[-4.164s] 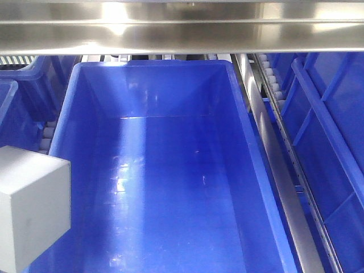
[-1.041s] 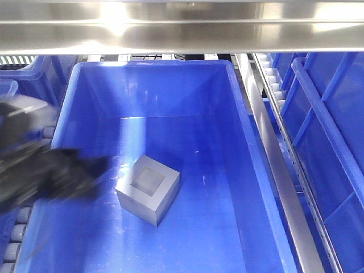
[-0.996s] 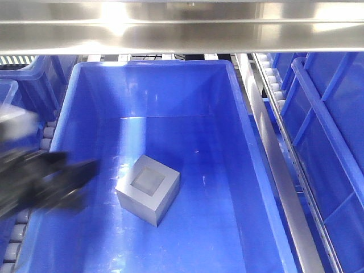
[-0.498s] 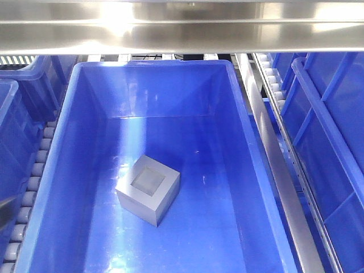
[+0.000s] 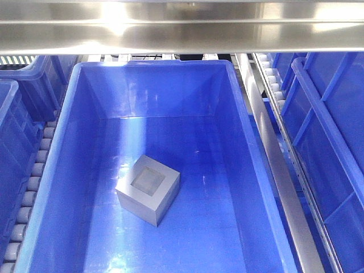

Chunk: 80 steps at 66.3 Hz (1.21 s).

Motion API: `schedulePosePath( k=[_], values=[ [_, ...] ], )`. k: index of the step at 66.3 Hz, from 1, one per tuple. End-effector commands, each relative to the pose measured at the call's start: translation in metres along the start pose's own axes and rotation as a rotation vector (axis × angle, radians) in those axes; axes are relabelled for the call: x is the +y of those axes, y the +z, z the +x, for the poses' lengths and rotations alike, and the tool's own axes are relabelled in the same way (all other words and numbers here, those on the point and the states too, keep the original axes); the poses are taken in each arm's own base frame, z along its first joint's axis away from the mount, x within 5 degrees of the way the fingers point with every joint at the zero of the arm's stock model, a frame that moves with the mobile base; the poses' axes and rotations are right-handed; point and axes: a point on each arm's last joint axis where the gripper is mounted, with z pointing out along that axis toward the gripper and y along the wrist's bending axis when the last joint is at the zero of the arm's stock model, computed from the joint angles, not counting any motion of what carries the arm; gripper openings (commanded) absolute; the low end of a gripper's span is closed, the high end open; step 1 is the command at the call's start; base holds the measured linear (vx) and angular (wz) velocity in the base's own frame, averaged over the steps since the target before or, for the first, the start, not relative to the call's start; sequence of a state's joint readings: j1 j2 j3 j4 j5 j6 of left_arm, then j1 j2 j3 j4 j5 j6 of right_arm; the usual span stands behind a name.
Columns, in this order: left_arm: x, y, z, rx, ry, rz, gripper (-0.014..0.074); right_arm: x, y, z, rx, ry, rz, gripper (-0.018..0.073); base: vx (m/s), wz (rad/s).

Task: Sort gray base to blue bin

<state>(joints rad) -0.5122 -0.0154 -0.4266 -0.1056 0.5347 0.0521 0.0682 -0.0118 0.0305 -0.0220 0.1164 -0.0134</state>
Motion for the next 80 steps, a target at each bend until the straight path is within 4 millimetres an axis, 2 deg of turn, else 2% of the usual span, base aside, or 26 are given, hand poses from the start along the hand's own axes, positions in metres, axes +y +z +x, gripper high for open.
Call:
schedulePosePath(
  k=[1, 20, 41, 50, 56, 65, 80],
  values=[
    [-0.001, -0.002, -0.013, -0.083, -0.010, 0.005, -0.0004, 0.000, 0.000, -0.003, -0.075, -0.017, 0.007, -0.0009, 0.00, 0.00],
    [-0.001, -0.002, -0.006, -0.005, -0.009, 0.009, -0.0007, 0.000, 0.000, -0.003, -0.075, -0.017, 0.007, -0.0009, 0.00, 0.00],
    [-0.001, -0.002, -0.006, 0.002, -0.009, 0.010, -0.0007, 0.000, 0.000, -0.003, -0.075, -0.017, 0.007, -0.0009, 0.00, 0.00],
    [0.002, -0.001, -0.012, -0.076, 0.033, -0.046, -0.0006, 0.000, 0.000, -0.003, -0.075, -0.017, 0.007, -0.0009, 0.00, 0.00],
    [0.005, 0.003, -0.011, -0.147, 0.025, -0.154, -0.0006, 0.000, 0.000, -0.003, -0.075, -0.017, 0.007, -0.0009, 0.00, 0.00],
    [0.013, 0.011, 0.002, -0.194, 0.076, -0.342, -0.0006, 0.000, 0.000, -0.003, -0.075, -0.017, 0.007, -0.0009, 0.00, 0.00],
    [0.030, 0.024, 0.044, -0.150, 0.090, -0.576, -0.0006, 0.000, 0.000, -0.003, -0.075, -0.017, 0.007, -0.0009, 0.00, 0.00]
  ],
)
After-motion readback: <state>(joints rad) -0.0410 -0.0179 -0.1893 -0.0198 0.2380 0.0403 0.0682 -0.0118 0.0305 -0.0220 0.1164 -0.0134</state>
